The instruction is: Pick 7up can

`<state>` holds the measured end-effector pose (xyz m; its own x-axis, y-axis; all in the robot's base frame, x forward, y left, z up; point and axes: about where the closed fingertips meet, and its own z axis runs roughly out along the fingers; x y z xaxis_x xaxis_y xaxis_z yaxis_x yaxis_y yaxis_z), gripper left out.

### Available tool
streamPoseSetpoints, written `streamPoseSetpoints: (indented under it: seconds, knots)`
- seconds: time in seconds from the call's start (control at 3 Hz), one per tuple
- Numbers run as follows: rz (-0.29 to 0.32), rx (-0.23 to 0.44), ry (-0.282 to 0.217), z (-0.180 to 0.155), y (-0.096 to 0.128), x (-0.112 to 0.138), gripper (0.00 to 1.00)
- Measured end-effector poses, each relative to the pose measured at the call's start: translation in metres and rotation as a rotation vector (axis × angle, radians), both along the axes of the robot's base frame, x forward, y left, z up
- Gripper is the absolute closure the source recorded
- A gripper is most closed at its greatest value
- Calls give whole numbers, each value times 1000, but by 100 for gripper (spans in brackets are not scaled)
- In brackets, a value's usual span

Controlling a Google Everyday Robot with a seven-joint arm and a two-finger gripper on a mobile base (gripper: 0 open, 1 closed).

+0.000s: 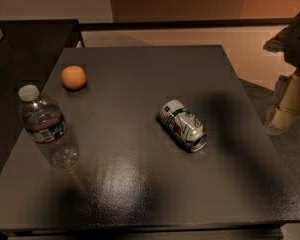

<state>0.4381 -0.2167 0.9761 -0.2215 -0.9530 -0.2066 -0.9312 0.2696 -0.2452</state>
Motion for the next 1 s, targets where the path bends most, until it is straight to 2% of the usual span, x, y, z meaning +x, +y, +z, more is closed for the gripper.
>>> streamPoseSetpoints:
  seconds: [0.33, 0.67, 1.0]
  knots:
    - [0, 0, 0, 0, 0, 0, 0]
    - [60, -15, 13, -4, 7, 3, 0]
    - [312, -81, 73, -24, 34, 21, 0]
